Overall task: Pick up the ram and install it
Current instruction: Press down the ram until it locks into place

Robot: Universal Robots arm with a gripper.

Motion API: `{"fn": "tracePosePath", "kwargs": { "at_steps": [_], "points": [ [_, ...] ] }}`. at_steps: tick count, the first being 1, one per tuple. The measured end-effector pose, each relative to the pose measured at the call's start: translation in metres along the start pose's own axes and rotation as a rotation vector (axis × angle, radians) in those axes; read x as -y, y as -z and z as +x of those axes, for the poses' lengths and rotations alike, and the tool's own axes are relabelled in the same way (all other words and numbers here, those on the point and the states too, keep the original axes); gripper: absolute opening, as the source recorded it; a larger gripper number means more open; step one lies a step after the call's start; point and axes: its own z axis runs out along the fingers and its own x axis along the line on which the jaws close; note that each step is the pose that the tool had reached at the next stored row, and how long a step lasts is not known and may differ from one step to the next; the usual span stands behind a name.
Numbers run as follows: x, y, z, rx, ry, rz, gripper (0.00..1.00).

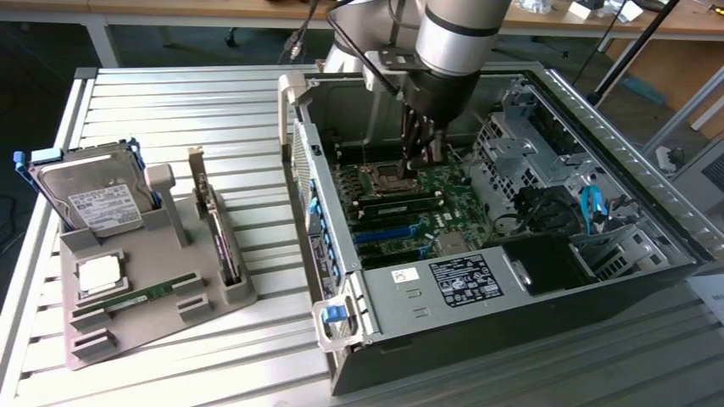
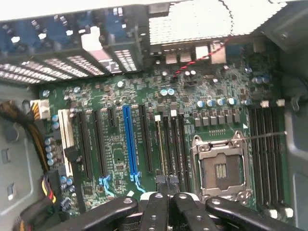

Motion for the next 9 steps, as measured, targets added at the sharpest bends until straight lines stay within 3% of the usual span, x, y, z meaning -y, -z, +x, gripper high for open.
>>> {"fn": "tracePosePath", "kwargs": {
  "at_steps": [6, 7, 9],
  "points": [
    [0.0, -0.0016, 0.0, -0.0027, -0.144, -0.0006, 0.1],
    [-0.0001, -0.0021, 0.0, -0.0039, -0.202, -0.0009, 0.1],
    [-0.0001, -0.0027, 0.0, -0.005, -0.264, -0.0012, 0.1]
  ]
}}
